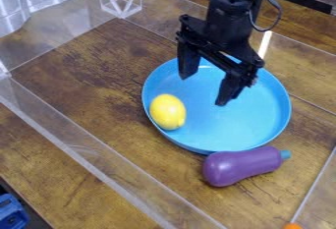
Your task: Put the lemon on the blue tray
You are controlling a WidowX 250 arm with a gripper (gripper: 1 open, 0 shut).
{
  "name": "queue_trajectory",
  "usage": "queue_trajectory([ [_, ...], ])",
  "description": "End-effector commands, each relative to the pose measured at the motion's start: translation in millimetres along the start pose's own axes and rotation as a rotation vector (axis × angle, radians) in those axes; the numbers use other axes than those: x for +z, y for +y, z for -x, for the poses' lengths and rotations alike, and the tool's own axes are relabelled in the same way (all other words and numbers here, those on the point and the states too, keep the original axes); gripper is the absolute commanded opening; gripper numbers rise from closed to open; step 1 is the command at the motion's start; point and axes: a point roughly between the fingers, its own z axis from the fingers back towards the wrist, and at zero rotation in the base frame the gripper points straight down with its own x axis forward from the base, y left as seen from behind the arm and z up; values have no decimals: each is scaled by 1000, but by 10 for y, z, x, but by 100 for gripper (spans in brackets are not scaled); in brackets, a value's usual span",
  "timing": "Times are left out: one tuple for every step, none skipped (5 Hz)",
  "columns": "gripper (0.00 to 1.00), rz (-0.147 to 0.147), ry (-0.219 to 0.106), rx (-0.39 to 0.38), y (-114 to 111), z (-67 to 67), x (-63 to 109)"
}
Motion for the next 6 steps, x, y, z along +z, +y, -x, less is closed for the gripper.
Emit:
queue_trajectory([
  [100,-1,-31,17,134,-45,48],
  [100,9,-19,-90,56,-21,6],
  [100,18,-7,-194,85,32,-58],
  [100,27,2,-303,133,87,-106],
  [100,29,8,-357,133,201,-181],
  [100,20,8,-324,124,306,-183],
])
